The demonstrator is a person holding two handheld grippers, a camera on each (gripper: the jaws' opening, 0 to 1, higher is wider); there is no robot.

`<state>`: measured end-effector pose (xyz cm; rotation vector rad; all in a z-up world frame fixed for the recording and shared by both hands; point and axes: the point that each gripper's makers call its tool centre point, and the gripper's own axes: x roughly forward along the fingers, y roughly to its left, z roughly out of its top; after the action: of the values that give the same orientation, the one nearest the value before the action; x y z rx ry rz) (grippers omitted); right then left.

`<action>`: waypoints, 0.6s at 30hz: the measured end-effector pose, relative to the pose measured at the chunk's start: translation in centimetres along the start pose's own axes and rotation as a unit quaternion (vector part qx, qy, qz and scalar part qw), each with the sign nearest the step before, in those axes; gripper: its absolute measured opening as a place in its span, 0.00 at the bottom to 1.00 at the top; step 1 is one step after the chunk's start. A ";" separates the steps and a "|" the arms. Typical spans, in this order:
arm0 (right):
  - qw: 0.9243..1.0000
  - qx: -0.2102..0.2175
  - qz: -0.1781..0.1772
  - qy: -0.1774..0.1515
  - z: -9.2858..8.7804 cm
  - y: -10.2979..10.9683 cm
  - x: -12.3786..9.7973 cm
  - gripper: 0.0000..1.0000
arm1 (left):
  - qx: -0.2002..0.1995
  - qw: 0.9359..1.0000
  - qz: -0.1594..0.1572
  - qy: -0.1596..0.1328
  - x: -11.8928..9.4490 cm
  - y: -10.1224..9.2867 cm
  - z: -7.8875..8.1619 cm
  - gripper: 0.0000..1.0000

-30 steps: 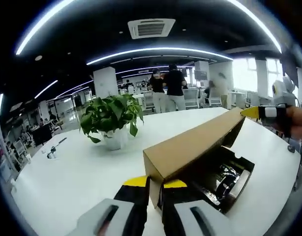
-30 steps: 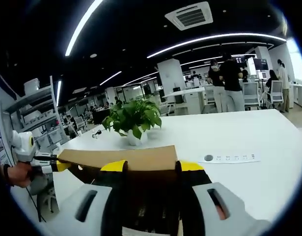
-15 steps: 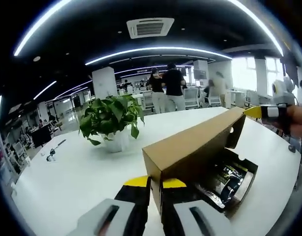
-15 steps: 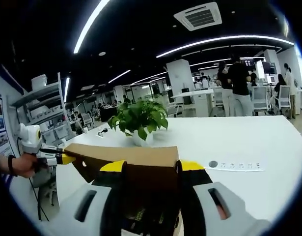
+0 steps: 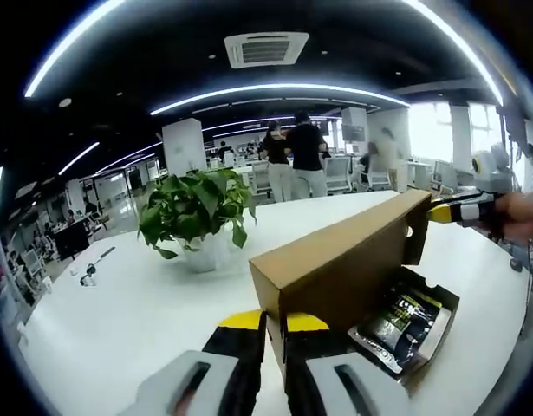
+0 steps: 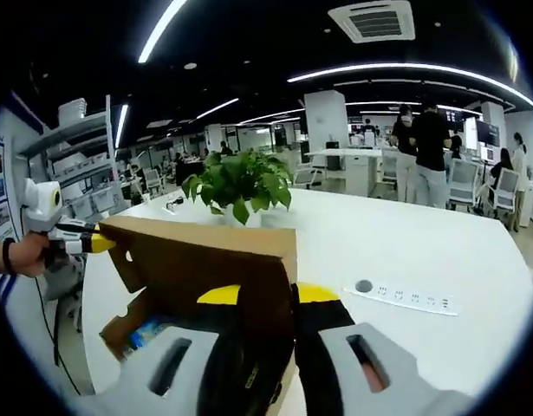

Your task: Operate the shoe box by opening the lid, removing the specified soft item, and placing it in the target area until the item is outside and the box remains undamaged.

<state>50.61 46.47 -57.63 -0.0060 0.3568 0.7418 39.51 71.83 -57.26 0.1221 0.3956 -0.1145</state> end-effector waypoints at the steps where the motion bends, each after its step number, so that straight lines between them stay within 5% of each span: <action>1: 1.000 0.001 -0.005 0.001 0.0 -0.3 0.2 0.13 | -0.001 1.000 0.000 -0.001 0.1 0.1 0.0 0.06; 6: 1.000 0.013 -0.018 0.000 0.1 -1.6 0.6 0.01 | -0.005 1.000 0.001 -0.004 0.6 0.5 0.1 0.06; 18: 0.999 0.029 -0.020 0.000 0.1 -2.4 3.1 0.00 | 0.001 1.000 0.009 -0.017 3.1 1.8 0.4 0.06</action>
<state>54.30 46.75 -58.81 0.0416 0.3761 0.6922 42.76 73.25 -57.90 0.1250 0.3613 -0.0998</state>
